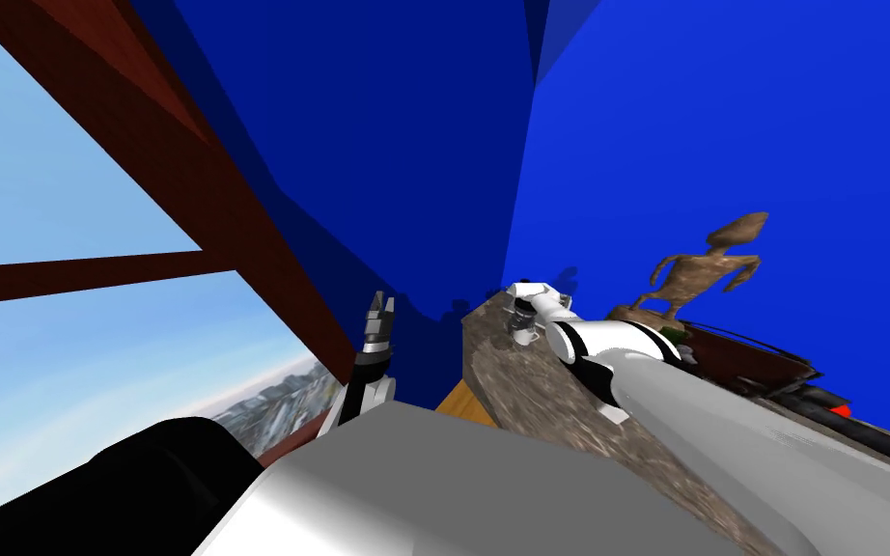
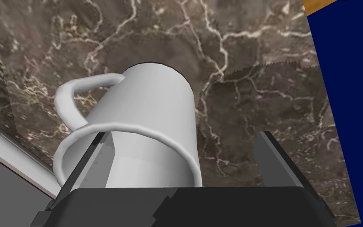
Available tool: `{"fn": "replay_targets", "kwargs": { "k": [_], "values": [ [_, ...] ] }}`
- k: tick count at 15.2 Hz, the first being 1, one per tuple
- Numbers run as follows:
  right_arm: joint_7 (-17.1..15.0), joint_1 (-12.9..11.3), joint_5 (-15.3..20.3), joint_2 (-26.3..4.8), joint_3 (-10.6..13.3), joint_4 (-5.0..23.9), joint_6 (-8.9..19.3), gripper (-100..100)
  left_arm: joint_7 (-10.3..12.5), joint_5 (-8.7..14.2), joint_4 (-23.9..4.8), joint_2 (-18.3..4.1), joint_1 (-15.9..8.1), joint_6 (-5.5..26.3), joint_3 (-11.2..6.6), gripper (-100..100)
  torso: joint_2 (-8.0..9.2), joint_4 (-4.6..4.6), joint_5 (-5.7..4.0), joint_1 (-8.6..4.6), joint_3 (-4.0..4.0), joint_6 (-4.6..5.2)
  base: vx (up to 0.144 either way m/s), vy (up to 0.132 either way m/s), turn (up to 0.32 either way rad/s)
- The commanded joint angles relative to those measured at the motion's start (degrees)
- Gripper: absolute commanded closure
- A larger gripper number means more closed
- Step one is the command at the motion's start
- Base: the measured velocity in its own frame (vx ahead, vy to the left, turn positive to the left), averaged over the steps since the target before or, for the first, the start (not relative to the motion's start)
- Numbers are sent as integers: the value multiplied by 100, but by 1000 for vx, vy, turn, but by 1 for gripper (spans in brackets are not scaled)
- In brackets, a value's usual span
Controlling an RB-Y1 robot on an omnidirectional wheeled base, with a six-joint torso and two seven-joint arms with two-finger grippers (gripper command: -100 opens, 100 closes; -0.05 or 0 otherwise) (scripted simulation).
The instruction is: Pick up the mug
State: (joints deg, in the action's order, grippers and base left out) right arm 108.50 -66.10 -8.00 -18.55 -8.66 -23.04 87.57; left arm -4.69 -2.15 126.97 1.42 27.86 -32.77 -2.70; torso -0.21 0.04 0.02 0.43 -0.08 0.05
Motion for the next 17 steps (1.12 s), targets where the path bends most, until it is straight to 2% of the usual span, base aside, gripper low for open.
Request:
{"fn": "replay_targets", "kwargs": {
  "k": [1,3,4,6,7,11,12,17],
  "values": [
    [170,92,3,-53,-33,-63,-42,-100,0,0,0,0,0,0,0,0,0,0,0,0,0,0,10,95,-121],
    [170,92,3,-53,-33,-63,-42,-100,4,-5,-21,-2,18,9,19,0,-21,5,-5,24,-7,-3,15,56,-39],
    [407,171,5,-148,-83,-43,-121,-100,6,-7,-30,-4,25,13,29,0,-29,9,-7,32,-10,-9,23,77,-74],
    [313,177,0,-109,-68,-155,-53,-100,12,-13,-59,-6,54,24,55,0,-56,16,-16,72,-20,1,12,76,-80],
    [340,191,1,-114,-72,-173,-43,100,14,-16,-68,-7,61,28,64,0,-65,19,-17,79,-23,-5,-3,13,-16],
    [342,190,-1,-114,-73,-170,-39,100,15,-16,-70,-8,61,29,67,0,-72,18,-18,77,-27,-10,0,0,0],
    [170,92,3,-53,-33,-63,-42,100,15,-16,-70,-8,61,29,67,0,-73,17,-17,78,-28,-11,-8,-35,128],
    [-304,-65,1,138,69,-103,114,100,15,-16,-70,-9,61,30,66,0,-68,19,-22,34,-25,-12,-24,-127,136]
  ]
}}
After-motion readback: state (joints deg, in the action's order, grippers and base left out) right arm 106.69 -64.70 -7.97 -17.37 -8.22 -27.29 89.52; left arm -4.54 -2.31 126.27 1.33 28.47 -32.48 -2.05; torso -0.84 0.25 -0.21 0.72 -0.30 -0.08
